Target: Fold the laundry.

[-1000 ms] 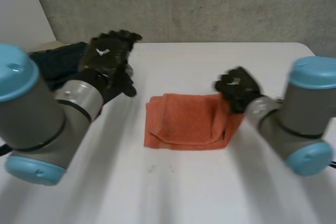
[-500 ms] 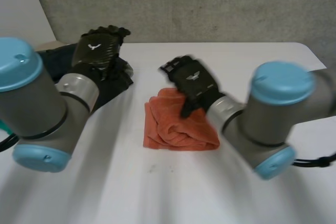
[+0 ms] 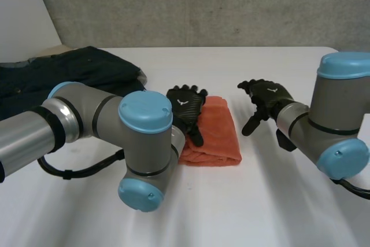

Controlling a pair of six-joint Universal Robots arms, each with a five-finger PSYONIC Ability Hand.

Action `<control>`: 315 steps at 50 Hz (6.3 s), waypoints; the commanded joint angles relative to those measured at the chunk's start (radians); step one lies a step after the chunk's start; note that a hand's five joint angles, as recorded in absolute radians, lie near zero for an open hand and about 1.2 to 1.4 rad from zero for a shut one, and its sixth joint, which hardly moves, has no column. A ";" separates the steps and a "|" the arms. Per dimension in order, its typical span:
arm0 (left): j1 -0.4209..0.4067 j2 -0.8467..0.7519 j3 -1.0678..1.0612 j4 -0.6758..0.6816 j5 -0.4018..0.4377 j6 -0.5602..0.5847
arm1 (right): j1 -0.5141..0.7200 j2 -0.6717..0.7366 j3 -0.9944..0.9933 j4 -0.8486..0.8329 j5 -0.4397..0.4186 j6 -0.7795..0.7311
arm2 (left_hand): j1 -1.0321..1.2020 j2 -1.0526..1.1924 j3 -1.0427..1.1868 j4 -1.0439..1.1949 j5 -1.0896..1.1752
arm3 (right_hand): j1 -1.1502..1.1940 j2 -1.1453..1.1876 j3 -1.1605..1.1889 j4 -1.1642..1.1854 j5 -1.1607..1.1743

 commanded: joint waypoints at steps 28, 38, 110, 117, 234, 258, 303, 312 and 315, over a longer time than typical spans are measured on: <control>0.066 0.146 -0.103 -0.056 -0.015 0.237 | 0.087 0.013 -0.067 0.067 -0.018 -0.091 | 0.005 0.004 0.001 0.004 -0.014 | -0.057 -0.036 -0.037 -0.035 -0.048; 0.111 0.306 -0.173 -0.059 0.165 0.205 | 0.075 -0.061 0.135 0.009 0.004 0.097 | -0.001 -0.002 -0.005 -0.002 -0.020 | -0.057 -0.036 -0.037 -0.035 -0.048; 0.172 0.332 -0.175 -0.059 0.237 0.075 | -0.503 0.708 -1.024 -0.025 0.071 -0.016 | -0.001 -0.002 -0.005 -0.002 -0.020 | 1.165 1.186 1.185 1.187 1.173; 0.168 0.323 -0.175 -0.059 0.239 0.075 | -0.559 0.714 -1.052 0.004 0.021 -0.102 | -0.001 -0.002 -0.005 -0.002 -0.020 | 1.165 1.186 1.185 1.187 1.173; 0.310 0.604 -0.419 -0.089 0.270 0.004 | -0.235 -0.259 0.056 0.052 -0.429 -0.507 | 0.026 0.024 0.022 0.024 0.006 | -0.057 -0.036 -0.037 -0.035 -0.048; 0.364 0.420 -0.597 -0.097 0.035 0.007 | 0.064 0.217 -0.346 0.139 -0.466 -0.510 | 0.078 0.077 0.074 0.077 0.059 | -0.057 -0.036 -0.037 -0.035 -0.048; 0.379 0.569 -0.477 -0.068 0.047 0.081 | -0.016 -0.239 0.053 0.758 -0.440 -0.857 | 1.194 1.192 1.190 1.193 1.174 | 0.482 0.503 0.502 0.504 0.491; 0.346 0.573 -0.474 -0.063 0.047 0.182 | -0.062 -0.308 -0.087 0.556 -0.352 -0.722 | 1.194 1.192 1.190 1.193 1.174 | -0.040 -0.020 -0.020 -0.019 -0.032; 0.323 0.593 -0.480 -0.065 0.047 0.185 | -0.073 -0.306 -0.134 0.547 -0.329 -0.719 | 1.194 1.192 1.190 1.193 1.174 | -0.057 -0.036 -0.037 -0.035 -0.048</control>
